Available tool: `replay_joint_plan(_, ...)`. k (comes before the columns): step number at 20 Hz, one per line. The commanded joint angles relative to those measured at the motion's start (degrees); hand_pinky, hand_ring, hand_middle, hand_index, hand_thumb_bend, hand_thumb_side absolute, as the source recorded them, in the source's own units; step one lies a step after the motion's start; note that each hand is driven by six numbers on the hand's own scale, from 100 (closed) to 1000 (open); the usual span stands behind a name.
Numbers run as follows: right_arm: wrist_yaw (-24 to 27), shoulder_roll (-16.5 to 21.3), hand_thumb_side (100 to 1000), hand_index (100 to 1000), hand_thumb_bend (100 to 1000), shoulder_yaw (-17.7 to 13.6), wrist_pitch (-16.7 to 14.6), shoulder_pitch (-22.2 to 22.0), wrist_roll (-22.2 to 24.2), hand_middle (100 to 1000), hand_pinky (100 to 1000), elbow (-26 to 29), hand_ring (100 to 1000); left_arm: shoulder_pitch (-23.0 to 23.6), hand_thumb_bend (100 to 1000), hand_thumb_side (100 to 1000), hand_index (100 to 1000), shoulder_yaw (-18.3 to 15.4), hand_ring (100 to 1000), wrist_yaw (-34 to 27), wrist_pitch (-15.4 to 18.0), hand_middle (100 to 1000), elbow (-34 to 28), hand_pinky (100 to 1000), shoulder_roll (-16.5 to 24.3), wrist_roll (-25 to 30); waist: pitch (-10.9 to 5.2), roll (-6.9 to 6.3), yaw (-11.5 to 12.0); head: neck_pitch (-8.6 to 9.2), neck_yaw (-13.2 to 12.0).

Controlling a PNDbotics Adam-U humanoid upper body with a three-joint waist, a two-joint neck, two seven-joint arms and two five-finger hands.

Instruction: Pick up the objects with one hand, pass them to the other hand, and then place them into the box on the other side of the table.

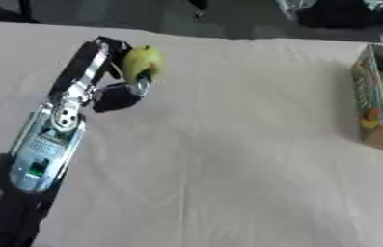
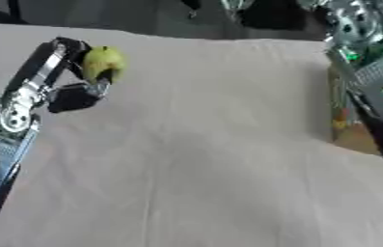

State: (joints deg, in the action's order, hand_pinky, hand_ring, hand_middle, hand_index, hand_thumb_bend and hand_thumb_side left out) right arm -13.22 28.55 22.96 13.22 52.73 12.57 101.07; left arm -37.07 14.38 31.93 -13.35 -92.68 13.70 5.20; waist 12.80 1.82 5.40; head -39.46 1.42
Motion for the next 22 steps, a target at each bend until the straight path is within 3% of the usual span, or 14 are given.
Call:
replay_joint_plan(1,-3.07,-2.51,253,908,100,2.18,-1.43,2.25,2.85,821,943,-2.31,977,-0.5,100,134,503,0.23,532,1.3,2.7,456,0.47,553,-0.5,-3.02,-1.45,-0.06,-0.1,-0.17,0.17)
replay_joint_plan(11,-12.55,-10.28,190,910,149,3.21,-6.32,5.12,12.4,821,940,-11.05,979,-0.34,100,100,504,2.25,534,6.18,8.37,458,4.74,554,-2.18,-12.56,-1.58,-0.04,-0.13,-0.54,0.37)
replay_joint_plan(12,-13.32,-10.74,153,910,167,3.04,-6.79,5.41,13.35,822,939,-11.61,978,-0.35,100,100,504,2.4,533,6.64,8.83,457,5.12,553,-2.28,-13.41,-1.6,-0.04,-0.15,-0.56,0.39)
replay_joint_plan(17,-15.11,-12.0,150,919,183,1.26,-7.96,6.34,18.8,823,942,-12.66,984,-0.22,100,100,503,2.66,531,8.13,10.89,455,6.08,552,-2.42,-15.75,-1.59,-0.05,-0.19,-0.82,0.36)
replay_joint_plan(22,-16.64,-12.81,100,919,272,-0.2,-8.33,6.97,23.2,823,936,-12.33,981,0.04,100,100,502,2.65,530,9.09,12.01,454,6.39,551,-2.28,-16.83,-1.53,-0.16,-0.2,-1.17,0.57)
